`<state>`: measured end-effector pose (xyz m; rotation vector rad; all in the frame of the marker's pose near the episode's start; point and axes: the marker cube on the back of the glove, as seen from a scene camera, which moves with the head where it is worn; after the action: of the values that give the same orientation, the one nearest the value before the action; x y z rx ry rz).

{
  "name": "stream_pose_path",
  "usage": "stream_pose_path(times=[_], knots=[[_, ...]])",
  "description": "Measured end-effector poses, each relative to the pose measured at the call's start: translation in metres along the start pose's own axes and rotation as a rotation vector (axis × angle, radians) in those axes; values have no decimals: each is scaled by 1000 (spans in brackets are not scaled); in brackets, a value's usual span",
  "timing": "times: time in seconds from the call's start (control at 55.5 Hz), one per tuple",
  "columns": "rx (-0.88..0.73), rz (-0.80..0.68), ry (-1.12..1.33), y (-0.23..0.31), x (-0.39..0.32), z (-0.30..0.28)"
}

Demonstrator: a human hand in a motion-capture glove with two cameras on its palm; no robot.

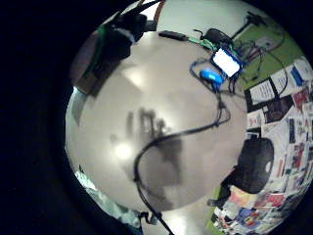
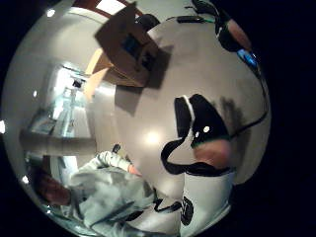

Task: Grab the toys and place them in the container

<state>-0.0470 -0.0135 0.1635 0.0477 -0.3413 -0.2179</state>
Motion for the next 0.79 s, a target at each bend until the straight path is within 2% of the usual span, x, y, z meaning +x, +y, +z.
stream_pose_path(times=[0.198,0.306,0.792], knots=[[201,38,31,23,35,80],[202,66,26,25,40,107],[206,106,12,33,39,109]])
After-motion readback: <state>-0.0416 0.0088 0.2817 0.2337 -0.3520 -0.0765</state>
